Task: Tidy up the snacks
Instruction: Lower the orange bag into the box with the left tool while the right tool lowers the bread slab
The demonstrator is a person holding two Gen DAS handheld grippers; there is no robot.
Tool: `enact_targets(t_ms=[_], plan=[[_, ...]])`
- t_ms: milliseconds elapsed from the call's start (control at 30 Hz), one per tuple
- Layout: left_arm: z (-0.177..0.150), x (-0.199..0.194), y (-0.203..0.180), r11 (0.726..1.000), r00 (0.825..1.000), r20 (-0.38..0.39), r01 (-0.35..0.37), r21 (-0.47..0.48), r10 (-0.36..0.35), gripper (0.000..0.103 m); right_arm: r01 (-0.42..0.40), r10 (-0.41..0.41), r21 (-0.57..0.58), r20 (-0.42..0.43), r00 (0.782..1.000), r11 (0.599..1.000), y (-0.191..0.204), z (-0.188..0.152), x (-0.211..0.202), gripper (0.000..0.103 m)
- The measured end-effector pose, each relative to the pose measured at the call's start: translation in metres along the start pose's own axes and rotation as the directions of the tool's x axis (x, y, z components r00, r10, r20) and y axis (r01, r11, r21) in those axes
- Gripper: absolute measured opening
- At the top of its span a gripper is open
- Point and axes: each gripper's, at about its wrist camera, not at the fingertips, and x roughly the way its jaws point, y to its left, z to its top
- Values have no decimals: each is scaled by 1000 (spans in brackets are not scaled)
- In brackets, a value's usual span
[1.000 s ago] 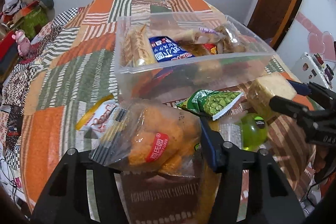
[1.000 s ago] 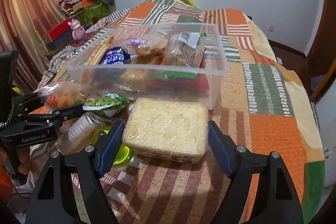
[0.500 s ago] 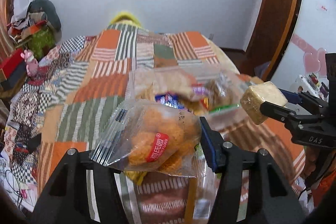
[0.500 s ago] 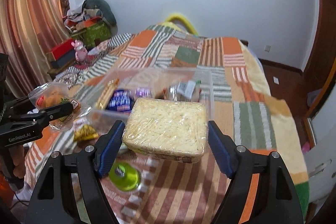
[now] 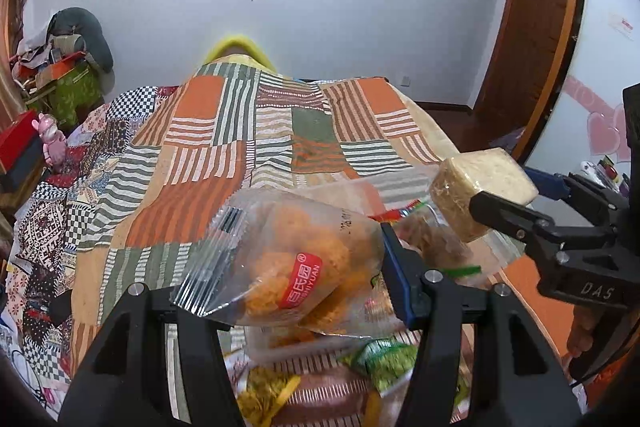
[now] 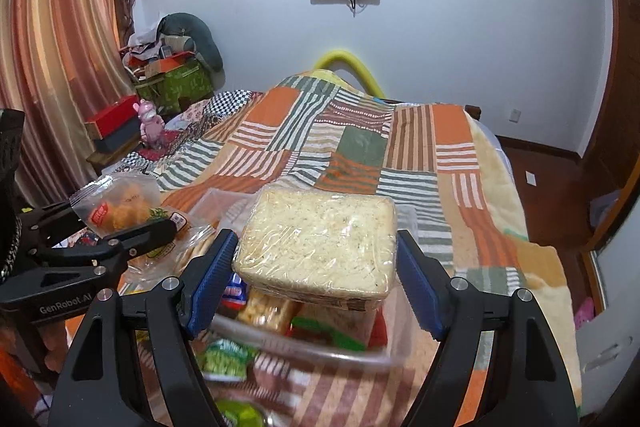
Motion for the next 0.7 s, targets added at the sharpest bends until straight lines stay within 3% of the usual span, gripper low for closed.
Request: enact_targets(t_ms=[267,500,700], plan=[[14,46,11,1000,998,-58,-1,-22,0,57,8,-7,17,-74,997,1000,-7,2,40,76],[17,80,13,999,994,-110,14,-41,-18,57,13,-15,-26,-104,994,1000,-3,1,54,76],[13,87,12,998,990,-138,20,-52,-27,59,12,-15,-31,-91,996,999,-4,6,49,76]])
